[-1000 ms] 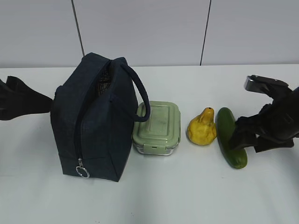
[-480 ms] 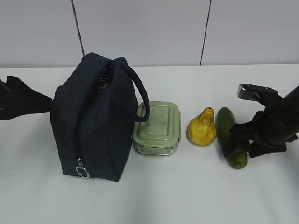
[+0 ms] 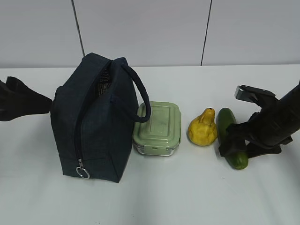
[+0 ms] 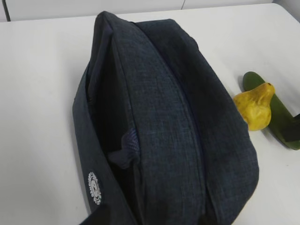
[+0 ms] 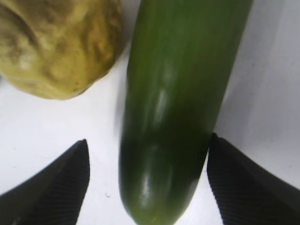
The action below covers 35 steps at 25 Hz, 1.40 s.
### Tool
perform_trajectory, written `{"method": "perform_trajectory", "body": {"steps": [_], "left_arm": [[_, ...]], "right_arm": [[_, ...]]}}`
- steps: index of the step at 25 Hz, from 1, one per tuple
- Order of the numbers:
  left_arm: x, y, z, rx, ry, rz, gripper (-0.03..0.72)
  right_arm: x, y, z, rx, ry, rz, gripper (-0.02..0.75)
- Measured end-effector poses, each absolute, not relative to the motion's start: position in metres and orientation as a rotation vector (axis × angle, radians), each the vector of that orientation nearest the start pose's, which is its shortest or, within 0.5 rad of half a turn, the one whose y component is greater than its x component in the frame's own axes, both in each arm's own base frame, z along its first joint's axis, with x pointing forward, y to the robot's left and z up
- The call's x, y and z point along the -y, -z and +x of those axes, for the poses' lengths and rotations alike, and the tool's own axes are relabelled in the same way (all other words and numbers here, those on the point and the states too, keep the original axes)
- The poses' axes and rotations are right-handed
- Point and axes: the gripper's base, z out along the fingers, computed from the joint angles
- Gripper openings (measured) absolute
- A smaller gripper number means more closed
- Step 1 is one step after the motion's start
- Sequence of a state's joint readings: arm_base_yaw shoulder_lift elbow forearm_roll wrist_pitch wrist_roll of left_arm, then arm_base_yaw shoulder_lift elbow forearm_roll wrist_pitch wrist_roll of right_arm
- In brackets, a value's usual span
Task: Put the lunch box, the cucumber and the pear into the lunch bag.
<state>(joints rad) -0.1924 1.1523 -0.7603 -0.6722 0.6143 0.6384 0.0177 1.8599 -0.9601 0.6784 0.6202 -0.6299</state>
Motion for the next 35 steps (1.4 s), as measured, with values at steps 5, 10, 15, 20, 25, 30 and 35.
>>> {"method": "perform_trajectory", "body": {"steps": [5,10,15,20,25,30,35], "left_arm": [[0.075,-0.281,0.215,-2.317,0.497,0.472,0.342],[0.075,-0.281,0.215,-2.314,0.494,0.470,0.342],[0.075,-0.281,0.215,-2.314,0.491,0.471,0.342],[0.075,-0.281,0.214,-2.321,0.493,0.480,0.342],[0.076,-0.279,0.211,-2.346,0.513,0.513,0.342],[0.077,-0.278,0.211,-2.349,0.512,0.538,0.342],[0.081,-0.259,0.224,-2.400,0.539,0.581,0.342]], "right_arm": [[-0.039,-0.128,0.328,-2.848,-0.539,-0.155,0.592],[-0.040,-0.126,0.330,-2.848,-0.542,-0.147,0.488],[-0.040,-0.125,0.330,-2.848,-0.549,-0.134,0.360],[-0.039,-0.135,0.329,-2.835,-0.528,-0.125,0.359],[-0.034,-0.162,0.326,-2.771,-0.444,-0.140,0.359],[-0.030,-0.184,0.321,-2.724,-0.373,-0.161,0.359],[-0.030,-0.199,0.316,-2.685,-0.359,-0.166,0.359]]}}
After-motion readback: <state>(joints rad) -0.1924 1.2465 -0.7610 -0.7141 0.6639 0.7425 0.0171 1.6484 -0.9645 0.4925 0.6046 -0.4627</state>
